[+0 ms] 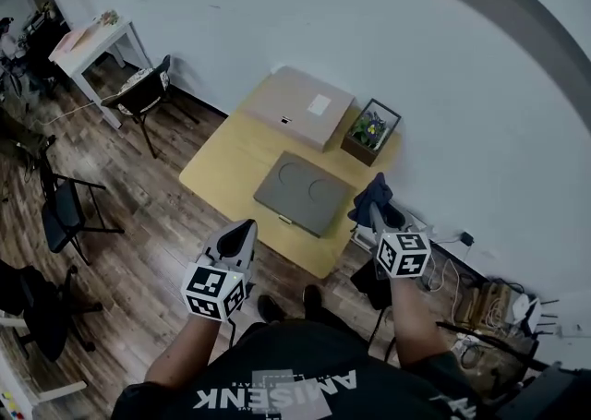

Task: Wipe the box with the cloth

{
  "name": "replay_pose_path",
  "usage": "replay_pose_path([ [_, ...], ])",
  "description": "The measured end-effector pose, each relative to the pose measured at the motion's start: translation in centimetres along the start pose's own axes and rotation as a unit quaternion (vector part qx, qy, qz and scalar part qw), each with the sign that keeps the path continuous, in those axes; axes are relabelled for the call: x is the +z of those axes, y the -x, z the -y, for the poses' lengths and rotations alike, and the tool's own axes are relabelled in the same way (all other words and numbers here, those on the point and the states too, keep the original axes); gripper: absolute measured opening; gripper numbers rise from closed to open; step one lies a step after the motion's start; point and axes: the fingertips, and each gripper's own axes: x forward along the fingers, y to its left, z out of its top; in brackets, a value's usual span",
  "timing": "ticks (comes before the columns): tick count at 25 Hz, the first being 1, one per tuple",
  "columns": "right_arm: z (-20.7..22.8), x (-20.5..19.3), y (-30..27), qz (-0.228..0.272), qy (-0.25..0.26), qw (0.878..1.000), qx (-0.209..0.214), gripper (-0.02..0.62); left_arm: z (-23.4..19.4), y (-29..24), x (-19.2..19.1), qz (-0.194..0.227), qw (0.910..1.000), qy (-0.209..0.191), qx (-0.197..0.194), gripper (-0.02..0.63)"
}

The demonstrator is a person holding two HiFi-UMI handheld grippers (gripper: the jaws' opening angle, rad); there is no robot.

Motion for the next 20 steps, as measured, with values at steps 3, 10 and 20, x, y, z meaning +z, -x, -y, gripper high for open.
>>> replay_pose_path([
  [3, 1.3, -1.5, -2.5, -0.019, 0.002, 1.000, 0.016, 0.077, 0.0, -0.3, -0.3, -0.008, 0.9997, 0.005, 0.022, 0.002],
  [10, 4.1, -5.4, -8.3, -0.067, -0.008, 0.997, 0.039, 0.077, -0.7, 0.8, -0.9, -0.030, 0.9956, 0.009, 0.089, 0.002],
  [20, 4.6, -11.3, -13.6, -0.132, -0.022, 0.989, 0.068, 0.077, -0.4, 1.9, -2.5, -0.053, 0.9869, 0.018, 0.152, 0.002],
])
